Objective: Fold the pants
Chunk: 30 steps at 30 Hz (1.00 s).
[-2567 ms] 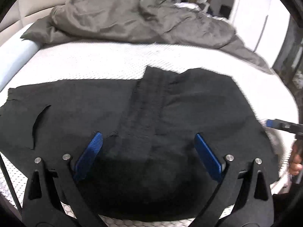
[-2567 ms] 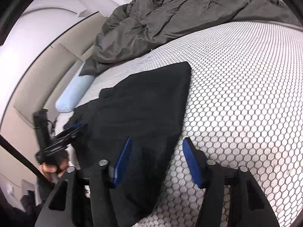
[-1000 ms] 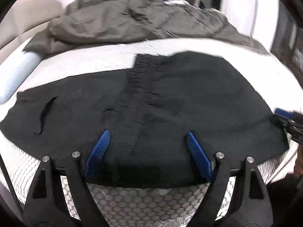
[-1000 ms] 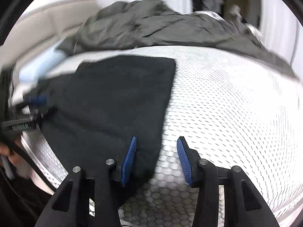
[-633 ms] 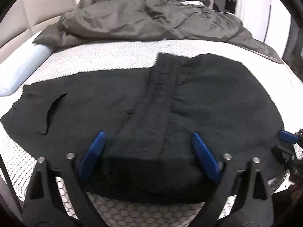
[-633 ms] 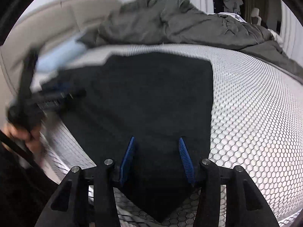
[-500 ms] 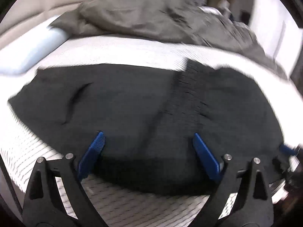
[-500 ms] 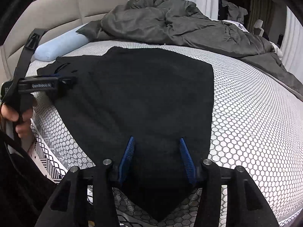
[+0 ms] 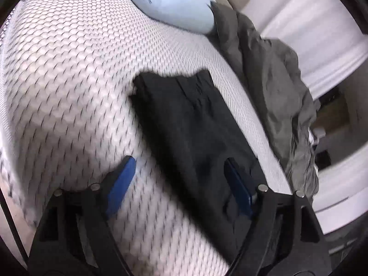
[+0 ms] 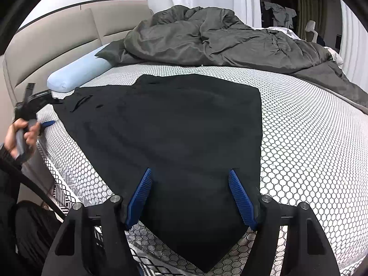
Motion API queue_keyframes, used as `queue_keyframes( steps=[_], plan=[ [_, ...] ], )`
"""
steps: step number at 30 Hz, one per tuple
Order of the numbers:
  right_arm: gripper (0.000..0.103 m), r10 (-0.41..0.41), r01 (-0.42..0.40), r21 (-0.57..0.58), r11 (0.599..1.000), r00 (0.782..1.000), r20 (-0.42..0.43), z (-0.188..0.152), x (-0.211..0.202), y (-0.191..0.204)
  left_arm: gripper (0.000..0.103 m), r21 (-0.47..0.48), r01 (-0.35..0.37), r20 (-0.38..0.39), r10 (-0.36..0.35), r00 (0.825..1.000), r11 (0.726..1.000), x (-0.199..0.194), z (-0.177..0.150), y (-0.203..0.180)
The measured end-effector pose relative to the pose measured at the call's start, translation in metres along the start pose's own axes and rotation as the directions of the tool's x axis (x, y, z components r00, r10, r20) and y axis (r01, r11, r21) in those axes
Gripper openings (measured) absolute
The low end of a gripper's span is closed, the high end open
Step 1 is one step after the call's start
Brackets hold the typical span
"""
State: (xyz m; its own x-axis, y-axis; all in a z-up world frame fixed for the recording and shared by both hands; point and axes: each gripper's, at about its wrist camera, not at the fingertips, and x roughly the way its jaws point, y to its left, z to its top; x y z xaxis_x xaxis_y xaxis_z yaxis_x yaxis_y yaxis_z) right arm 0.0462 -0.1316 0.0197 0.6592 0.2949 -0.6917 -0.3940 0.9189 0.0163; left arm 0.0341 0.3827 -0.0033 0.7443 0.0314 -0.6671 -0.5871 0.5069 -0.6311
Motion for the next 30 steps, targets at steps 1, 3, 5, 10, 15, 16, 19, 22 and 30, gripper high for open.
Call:
queue_keyframes(
  steps=[1,3,5,10,15,16,19,22,30],
  plan=[
    [0.071,-0.001,0.001,0.001,1.0,1.0,-0.001,-0.001,0.0,0.0,0.059,0.006,-0.031,0.016,0.03,0.999,1.0,0.003,0.006,-0.003],
    [0.071,-0.003,0.003,0.007,1.0,1.0,-0.004,-0.002,0.0,-0.002,0.032,0.044,-0.049,0.042,0.047,0.998,0.998,0.005,0.014,-0.014],
    [0.071,-0.01,0.01,0.017,1.0,1.0,-0.001,-0.002,0.0,-0.005,0.006,0.104,-0.068,0.048,0.063,0.997,0.992,0.008,0.014,-0.027],
    [0.071,-0.016,0.016,0.032,0.999,1.0,-0.01,-0.003,0.002,-0.008,0.001,0.284,-0.103,0.191,0.049,0.98,0.953,-0.027,-0.004,-0.09],
    [0.071,-0.018,0.018,0.037,0.999,1.0,-0.007,-0.004,0.001,-0.01,0.001,0.489,0.012,0.228,-0.141,0.963,0.872,-0.085,-0.05,-0.19],
    [0.071,-0.021,0.021,0.039,0.999,1.0,-0.006,-0.005,0.0,-0.01,0.001,0.543,0.054,0.208,-0.197,0.958,0.838,-0.097,-0.069,-0.216],
    [0.071,-0.03,0.03,0.048,0.998,1.0,-0.007,-0.008,-0.002,-0.014,0.001,0.667,0.186,0.081,-0.319,0.944,0.721,-0.115,-0.126,-0.275],
    [0.071,-0.044,0.044,0.052,0.998,0.999,-0.005,-0.01,-0.004,-0.02,0.026,0.743,0.317,-0.126,-0.342,0.931,0.59,-0.107,-0.184,-0.311],
    [0.071,-0.071,0.072,0.135,0.988,0.997,-0.014,-0.012,-0.008,-0.045,0.082,0.734,0.498,-0.398,-0.303,0.866,0.461,-0.07,-0.253,-0.305]
  ],
)
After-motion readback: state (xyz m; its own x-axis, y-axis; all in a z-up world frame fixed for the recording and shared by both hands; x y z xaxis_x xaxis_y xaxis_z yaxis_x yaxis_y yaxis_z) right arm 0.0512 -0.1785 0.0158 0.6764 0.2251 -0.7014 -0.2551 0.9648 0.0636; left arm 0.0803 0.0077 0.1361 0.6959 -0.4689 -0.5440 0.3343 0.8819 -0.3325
